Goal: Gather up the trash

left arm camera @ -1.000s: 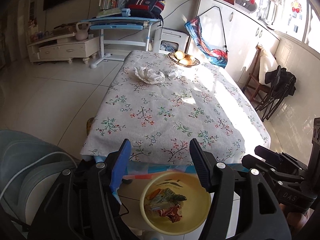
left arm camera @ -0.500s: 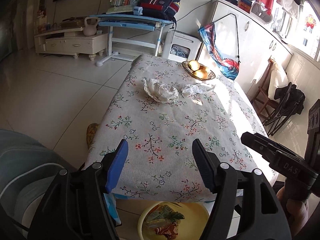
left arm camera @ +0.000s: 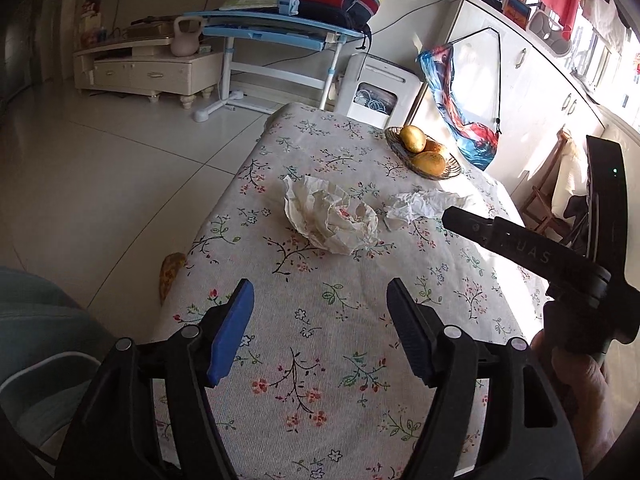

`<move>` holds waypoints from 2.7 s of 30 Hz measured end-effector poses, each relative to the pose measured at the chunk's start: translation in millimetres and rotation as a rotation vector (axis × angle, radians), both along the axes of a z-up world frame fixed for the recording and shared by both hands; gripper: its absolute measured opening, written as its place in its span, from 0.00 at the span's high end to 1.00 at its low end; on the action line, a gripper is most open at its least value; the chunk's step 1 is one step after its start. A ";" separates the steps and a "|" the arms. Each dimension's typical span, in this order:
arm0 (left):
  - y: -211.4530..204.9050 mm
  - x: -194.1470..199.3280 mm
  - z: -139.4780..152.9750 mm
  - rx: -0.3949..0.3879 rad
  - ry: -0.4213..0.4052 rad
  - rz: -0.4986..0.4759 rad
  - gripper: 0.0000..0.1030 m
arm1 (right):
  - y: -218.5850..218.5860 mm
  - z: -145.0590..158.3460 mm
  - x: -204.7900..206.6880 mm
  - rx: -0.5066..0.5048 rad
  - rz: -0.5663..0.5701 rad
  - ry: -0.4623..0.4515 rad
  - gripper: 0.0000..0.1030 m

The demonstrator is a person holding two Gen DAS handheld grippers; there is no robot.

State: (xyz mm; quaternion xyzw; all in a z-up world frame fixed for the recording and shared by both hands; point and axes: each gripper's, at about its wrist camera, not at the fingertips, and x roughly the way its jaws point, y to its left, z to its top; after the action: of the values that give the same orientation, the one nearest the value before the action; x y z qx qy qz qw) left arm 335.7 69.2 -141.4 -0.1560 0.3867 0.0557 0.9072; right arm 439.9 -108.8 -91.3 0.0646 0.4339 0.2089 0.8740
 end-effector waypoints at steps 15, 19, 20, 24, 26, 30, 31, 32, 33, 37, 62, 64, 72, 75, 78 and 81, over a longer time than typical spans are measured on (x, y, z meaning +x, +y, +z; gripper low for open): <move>17.0 89.9 -27.3 -0.061 0.028 0.047 0.34 | 43.8 -46.6 79.0 -0.272 0.047 0.046 0.50; 11.3 107.0 -35.1 -0.041 0.039 0.060 0.37 | 40.4 -46.8 73.9 -0.307 0.067 0.002 0.70; 9.2 110.5 -37.2 -0.039 0.044 0.062 0.50 | 38.5 -46.7 71.4 -0.311 0.070 -0.008 0.76; 6.7 116.5 -44.8 -0.043 0.060 0.048 0.81 | 30.0 -44.1 61.3 -0.273 0.070 -0.013 0.83; 6.6 112.1 -41.8 -0.048 0.050 0.036 0.82 | 24.0 -41.7 53.2 -0.231 0.067 -0.012 0.84; 7.3 89.7 -32.3 -0.050 0.027 0.012 0.93 | 6.0 -32.8 22.3 -0.140 0.053 -0.010 0.84; 6.3 81.5 -30.1 -0.049 0.022 0.007 0.93 | 2.2 -30.0 13.2 -0.117 0.050 -0.009 0.84; 5.4 73.2 -27.9 -0.045 0.016 0.000 0.93 | -2.3 -27.3 2.3 -0.099 0.046 -0.009 0.84; 4.1 65.1 -25.9 -0.042 0.012 -0.007 0.93 | -5.2 -24.5 -8.2 -0.081 0.043 -0.010 0.84; 3.2 31.7 -21.3 -0.045 0.005 -0.014 0.93 | -16.4 -15.3 -46.2 -0.037 0.034 -0.013 0.84; -50.5 -80.7 32.0 0.047 -0.083 -0.136 0.94 | -53.4 22.6 -158.1 0.078 0.011 -0.064 0.83; -53.6 -90.7 34.8 0.052 -0.086 -0.140 0.94 | -56.0 25.1 -167.2 0.083 0.012 -0.068 0.83; -58.7 -127.8 44.8 0.061 -0.101 -0.150 0.94 | -60.2 29.9 -199.1 0.092 0.019 -0.076 0.83; -61.7 -139.6 47.2 0.067 -0.107 -0.157 0.94 | -58.7 30.4 -207.5 0.090 0.029 -0.076 0.83; -63.9 -150.7 49.7 0.073 -0.112 -0.163 0.94 | -56.1 31.0 -215.6 0.084 0.043 -0.077 0.83; -64.7 -159.9 53.0 0.075 -0.115 -0.167 0.94 | -52.4 31.2 -224.9 0.078 0.054 -0.079 0.83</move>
State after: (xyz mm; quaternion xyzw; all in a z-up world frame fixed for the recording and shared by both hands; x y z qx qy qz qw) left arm 175.8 4.6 -88.4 -0.0919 0.3432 -0.0147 0.9346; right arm 215.0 -161.2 -60.1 0.0787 0.3922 0.2518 0.8813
